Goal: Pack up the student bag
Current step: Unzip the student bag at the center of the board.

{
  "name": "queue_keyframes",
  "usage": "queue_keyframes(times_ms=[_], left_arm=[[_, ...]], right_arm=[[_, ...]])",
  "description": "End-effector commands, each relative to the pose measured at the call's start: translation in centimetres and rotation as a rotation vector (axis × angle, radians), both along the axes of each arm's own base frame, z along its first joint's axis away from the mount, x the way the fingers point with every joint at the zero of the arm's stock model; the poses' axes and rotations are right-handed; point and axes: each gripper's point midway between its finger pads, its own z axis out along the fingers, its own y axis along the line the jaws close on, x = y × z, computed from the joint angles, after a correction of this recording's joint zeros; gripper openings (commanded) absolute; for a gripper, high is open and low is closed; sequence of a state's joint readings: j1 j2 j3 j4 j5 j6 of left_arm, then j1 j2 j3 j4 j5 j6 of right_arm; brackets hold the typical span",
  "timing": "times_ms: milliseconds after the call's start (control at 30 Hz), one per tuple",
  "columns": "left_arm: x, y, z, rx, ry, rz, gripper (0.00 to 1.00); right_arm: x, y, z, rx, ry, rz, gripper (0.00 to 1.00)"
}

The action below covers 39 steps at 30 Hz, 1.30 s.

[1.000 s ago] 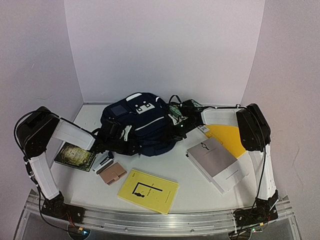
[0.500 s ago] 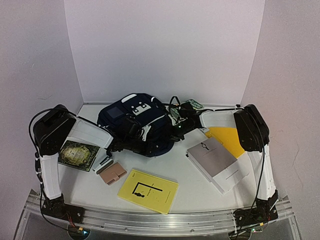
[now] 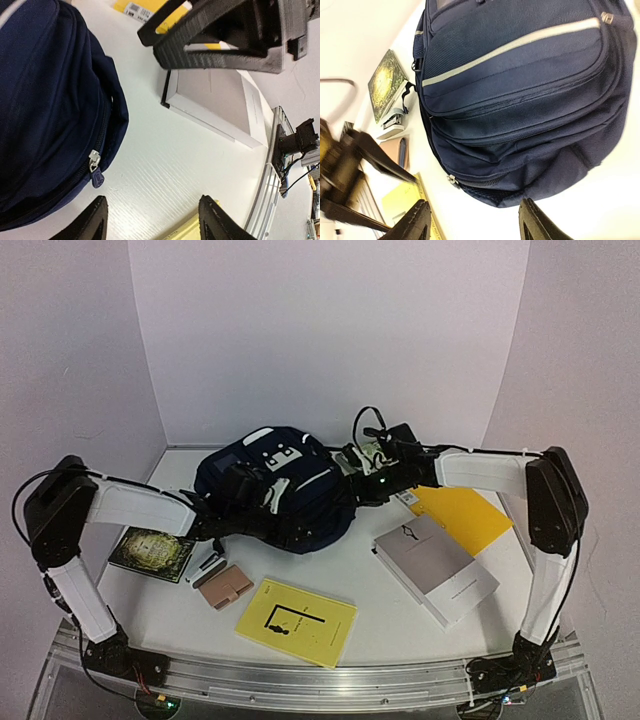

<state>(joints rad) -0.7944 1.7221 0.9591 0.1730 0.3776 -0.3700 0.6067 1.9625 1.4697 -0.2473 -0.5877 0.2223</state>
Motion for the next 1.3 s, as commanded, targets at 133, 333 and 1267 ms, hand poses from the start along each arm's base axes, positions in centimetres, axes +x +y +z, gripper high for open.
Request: queue_keyframes(times_ms=[133,333,1267], left_arm=[[4.8,9.3,3.5,-0.019,0.011,0.361,0.69],[5.2,11.8,3.8,-0.001,-0.009,0.462,0.71],[5.8,12.9,3.4,0.01,-0.005,0.547,0.71]], right_arm=[[-3.8,1.9,-0.9,-0.19,-0.174,0.1,0.61],[-6.3,3.8,-3.3,-0.268,-0.194,0.088,0.6],[-1.3,6.2,-7.2,-0.268,-0.164,-0.336,0.5]])
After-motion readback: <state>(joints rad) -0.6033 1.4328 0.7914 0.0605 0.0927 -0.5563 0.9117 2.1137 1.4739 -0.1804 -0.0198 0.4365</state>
